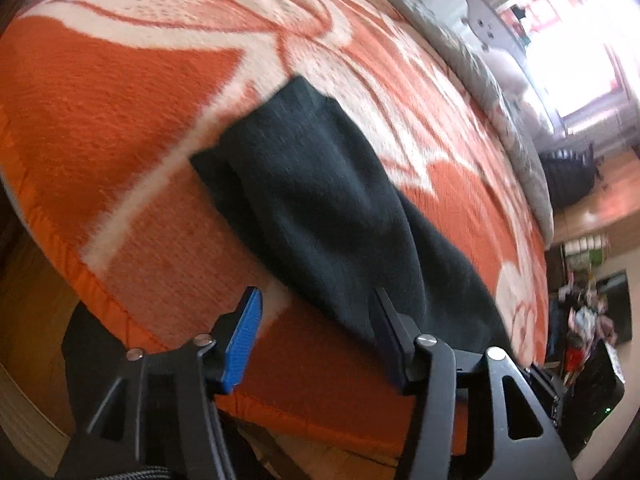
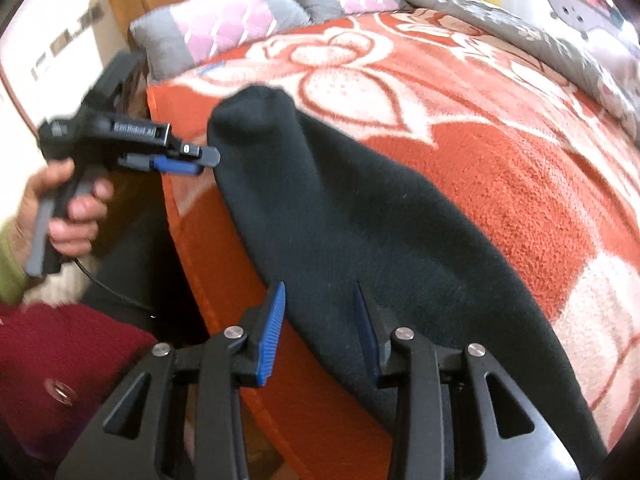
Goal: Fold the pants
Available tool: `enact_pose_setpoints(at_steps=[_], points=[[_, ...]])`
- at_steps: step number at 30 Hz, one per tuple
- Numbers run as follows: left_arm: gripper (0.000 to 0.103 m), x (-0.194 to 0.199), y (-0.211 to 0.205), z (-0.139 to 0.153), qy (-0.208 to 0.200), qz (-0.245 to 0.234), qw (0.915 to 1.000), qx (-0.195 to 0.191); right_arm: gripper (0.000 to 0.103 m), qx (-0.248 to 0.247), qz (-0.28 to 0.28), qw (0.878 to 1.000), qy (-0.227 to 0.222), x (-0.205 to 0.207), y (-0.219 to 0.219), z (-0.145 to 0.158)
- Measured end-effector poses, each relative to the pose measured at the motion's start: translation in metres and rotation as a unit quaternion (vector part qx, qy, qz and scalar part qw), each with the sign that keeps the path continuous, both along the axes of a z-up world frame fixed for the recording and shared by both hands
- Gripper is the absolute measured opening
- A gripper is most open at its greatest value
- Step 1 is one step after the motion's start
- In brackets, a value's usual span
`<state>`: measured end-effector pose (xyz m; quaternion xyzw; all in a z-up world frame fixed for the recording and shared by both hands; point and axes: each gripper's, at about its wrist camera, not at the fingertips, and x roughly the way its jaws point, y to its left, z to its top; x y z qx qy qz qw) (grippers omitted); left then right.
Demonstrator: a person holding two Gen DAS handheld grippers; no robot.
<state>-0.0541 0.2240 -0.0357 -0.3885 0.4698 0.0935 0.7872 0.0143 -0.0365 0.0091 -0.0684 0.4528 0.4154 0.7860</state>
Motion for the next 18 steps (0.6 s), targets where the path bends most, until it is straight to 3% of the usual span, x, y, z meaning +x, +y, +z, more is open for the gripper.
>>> enact_pose_setpoints(at_steps=[5,9,14,18], points=[[0.062,0.005,0.019,0.004,0.014,0.027,0.9995,0.005,0.037,0.053,-0.069,0.996,0.034,0.043,-0.015,0.007],[0.062,0.010,0.033,-0.003,0.029,0.044,0.9986,-0.004,0.037,0.052,-0.111,0.991,0.058,0.089,-0.014,0.002],[0.062,0.020,0.048,-0.014,0.037,0.057,0.9977,-0.005,0.037,0.041,-0.107,0.990,0.085,0.136,0.007,-0.014],[0.061,0.028,0.056,-0.024,0.042,0.059,0.9973,-0.007,0.037,0.022,-0.073,0.990,0.116,0.154,0.027,-0.032]])
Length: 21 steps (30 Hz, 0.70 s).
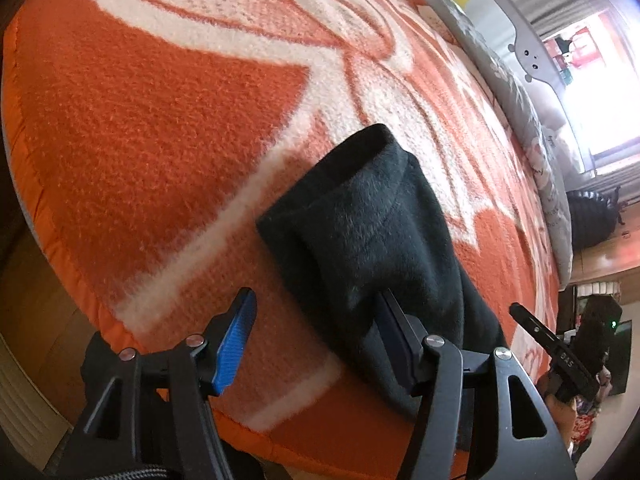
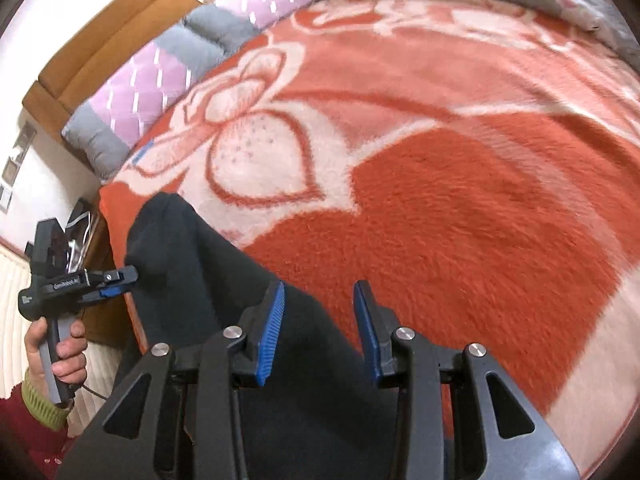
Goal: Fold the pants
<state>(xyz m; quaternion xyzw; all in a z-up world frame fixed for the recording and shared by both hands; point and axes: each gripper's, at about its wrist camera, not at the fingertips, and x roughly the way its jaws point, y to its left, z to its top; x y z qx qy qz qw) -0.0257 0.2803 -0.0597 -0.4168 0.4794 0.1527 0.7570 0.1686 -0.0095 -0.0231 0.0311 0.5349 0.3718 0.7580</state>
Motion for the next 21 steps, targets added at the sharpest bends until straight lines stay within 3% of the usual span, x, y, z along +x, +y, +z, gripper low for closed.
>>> enact_pose_setpoints(at_steps=[3,6,11,12,13,14,15,16,19,21], points=[[0.061,0.004,0.003,-0.005,0.001,0.004,1.0000,0.001,0.037,-0.029,0.027,0.999,0.027,0.005,0.013,-0.019],[0.062,0.009,0.002,-0.009,-0.003,0.008,1.0000,0.004,0.037,-0.019,0.053,0.997,0.053,0.001,0.017,-0.034],[0.060,0.022,0.000,-0.014,-0.011,0.008,0.9999,0.005,0.037,-0.013,0.064,0.996,0.052,-0.001,0.018,-0.041],[0.058,0.026,-0.001,-0.015,-0.014,0.007,0.9999,0.005,0.031,-0.012,0.067,0.996,0.051,-0.001,0.018,-0.041],[0.051,0.029,-0.001,-0.016,-0.019,0.006,0.9998,0.005,0.022,-0.009,0.072,0.996,0.050,-0.003,0.019,-0.040],[0.047,0.030,-0.001,-0.016,-0.020,0.003,0.9998,0.004,0.020,-0.011,0.074,0.996,0.041,-0.005,0.020,-0.037],[0.035,0.032,0.000,-0.016,-0.022,0.001,0.9997,0.005,0.016,-0.016,0.076,0.997,0.030,-0.007,0.022,-0.035],[0.022,0.030,0.000,-0.014,-0.031,-0.001,0.9995,0.001,0.014,-0.020,0.076,0.997,0.017,-0.010,0.023,-0.030],[0.018,0.017,0.003,0.007,-0.104,-0.004,0.9945,-0.010,0.011,-0.020,0.068,0.997,-0.031,-0.016,0.022,-0.008],[0.018,0.007,-0.002,0.032,-0.154,-0.022,0.9875,0.023,0.010,-0.011,0.045,0.997,-0.064,-0.017,0.015,0.009]])
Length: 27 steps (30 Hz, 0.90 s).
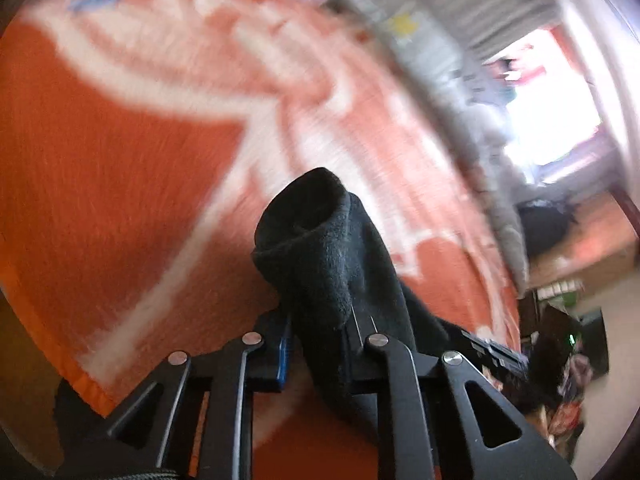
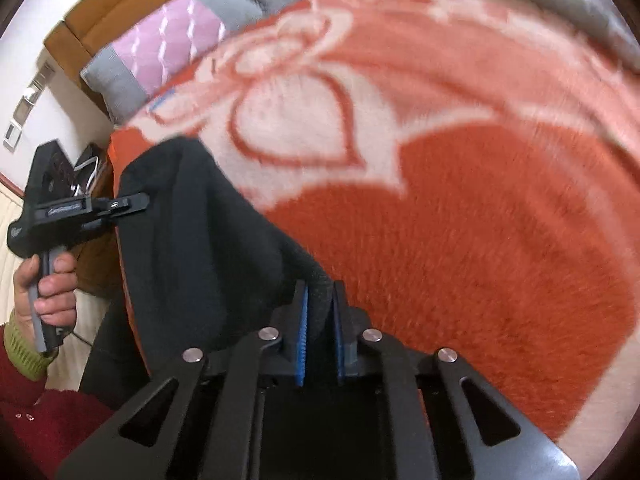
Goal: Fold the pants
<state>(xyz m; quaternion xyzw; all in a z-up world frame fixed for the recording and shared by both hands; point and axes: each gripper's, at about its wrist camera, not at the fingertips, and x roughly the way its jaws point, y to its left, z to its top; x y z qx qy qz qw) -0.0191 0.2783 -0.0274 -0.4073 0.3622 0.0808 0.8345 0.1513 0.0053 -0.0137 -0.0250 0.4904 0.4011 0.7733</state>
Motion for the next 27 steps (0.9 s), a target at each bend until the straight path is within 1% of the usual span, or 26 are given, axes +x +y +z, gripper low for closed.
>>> enact_pose_setpoints(at_steps=[1,2,4,5,8,9,11,12,14,15,16,18,19,20,22,23,25,27], points=[[0.018,-0.005,-0.004,0.012,-0.023,-0.008,0.9995,0.022,0.010,0.001,-0.013,1.000,-0.015,0.001,-0.003,0.005],[0.018,-0.007,-0.006,0.019,-0.037,-0.016,0.9985,0.037,0.010,0.003,-0.023,0.999,-0.027,0.002,-0.004,0.009],[0.018,-0.005,-0.013,0.028,-0.048,-0.036,0.9961,0.065,0.009,0.003,-0.046,0.998,-0.043,0.007,-0.004,0.010],[0.018,-0.001,-0.015,0.027,-0.038,-0.041,0.9950,0.082,0.009,-0.004,-0.053,0.997,-0.050,0.008,0.000,0.008],[0.018,0.015,-0.015,0.015,-0.006,-0.040,0.9930,0.111,0.009,-0.035,-0.060,0.996,-0.064,0.009,0.018,-0.005],[0.018,0.022,-0.013,0.008,0.009,-0.039,0.9918,0.121,0.009,-0.042,-0.061,0.995,-0.062,0.009,0.022,-0.010],[0.019,0.032,-0.010,-0.006,0.034,-0.043,0.9901,0.129,0.010,-0.053,-0.069,0.995,-0.052,0.013,0.027,-0.021],[0.021,0.036,-0.009,-0.013,0.045,-0.047,0.9885,0.137,0.012,-0.057,-0.073,0.995,-0.044,0.014,0.023,-0.025],[0.028,0.040,-0.006,-0.028,0.090,-0.053,0.9811,0.163,0.023,-0.069,-0.090,0.993,-0.029,0.016,0.022,-0.031],[0.034,0.039,-0.003,-0.032,0.097,-0.055,0.9802,0.164,0.033,-0.070,-0.101,0.992,-0.030,0.015,0.018,-0.028],[0.042,0.037,0.000,-0.031,0.100,-0.050,0.9800,0.165,0.036,-0.067,-0.109,0.991,-0.033,0.012,0.015,-0.024],[0.050,0.027,0.005,-0.022,0.098,-0.028,0.9780,0.182,0.036,-0.053,-0.120,0.991,-0.041,0.003,-0.001,-0.010],[0.050,0.022,0.006,-0.016,0.092,-0.018,0.9766,0.194,0.037,-0.045,-0.126,0.990,-0.045,-0.001,-0.010,-0.004],[0.050,0.016,0.006,-0.010,0.088,-0.014,0.9763,0.197,0.037,-0.035,-0.134,0.989,-0.048,-0.008,-0.020,0.004],[0.050,0.011,0.004,0.001,0.072,-0.017,0.9784,0.193,0.039,-0.014,-0.149,0.988,-0.049,-0.021,-0.042,0.017],[0.050,0.009,0.001,0.007,0.063,-0.024,0.9791,0.192,0.039,-0.003,-0.158,0.986,-0.049,-0.031,-0.057,0.022],[0.051,0.008,-0.011,0.019,0.047,-0.045,0.9787,0.195,0.044,0.007,-0.178,0.983,-0.049,-0.048,-0.080,0.028],[0.054,0.013,-0.031,0.029,0.028,-0.086,0.9766,0.195,0.044,0.012,-0.199,0.979,-0.047,-0.065,-0.101,0.029]])
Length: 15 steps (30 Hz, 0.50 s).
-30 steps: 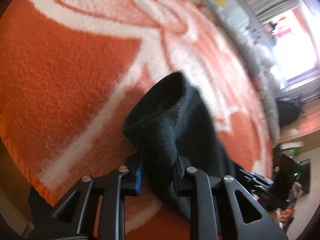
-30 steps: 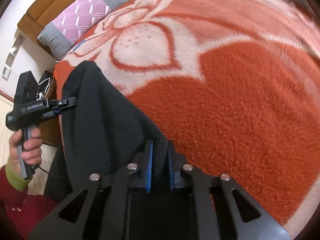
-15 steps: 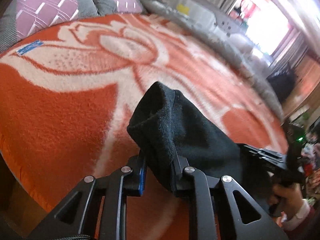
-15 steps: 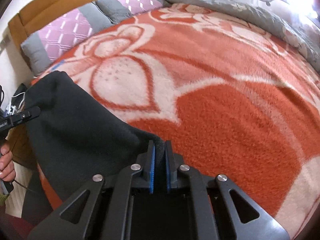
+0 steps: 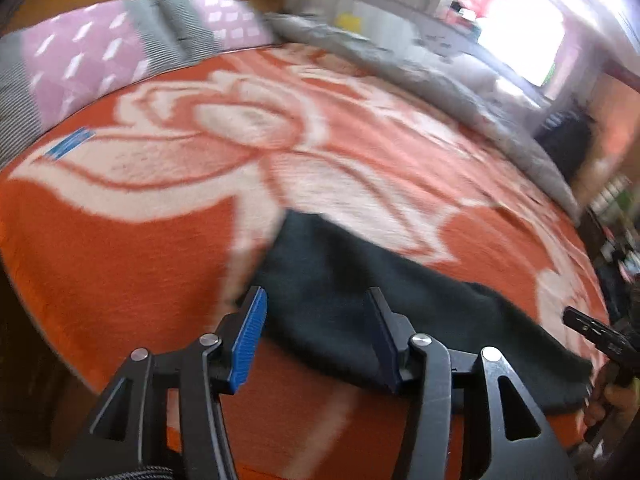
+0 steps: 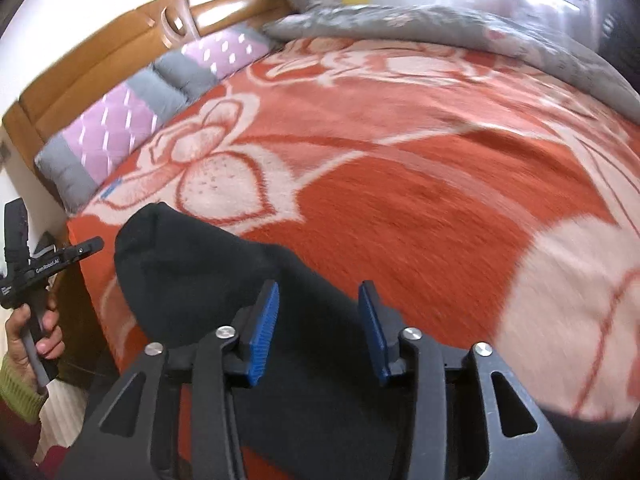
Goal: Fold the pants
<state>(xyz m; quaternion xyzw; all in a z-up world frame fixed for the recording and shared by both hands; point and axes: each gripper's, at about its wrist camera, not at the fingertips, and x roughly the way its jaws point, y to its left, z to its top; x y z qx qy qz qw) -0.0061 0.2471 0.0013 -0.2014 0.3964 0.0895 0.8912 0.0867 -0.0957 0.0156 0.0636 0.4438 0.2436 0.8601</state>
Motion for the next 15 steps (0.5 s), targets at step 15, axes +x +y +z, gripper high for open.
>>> enact_pose_setpoints(at_steps=[15], points=[[0.056,0.030,-0.234,0.004,0.035,-0.373,0.9268,0.030,0.044,0.040,-0.208,0.976,0.043,-0.115,-0.157,-0.021]])
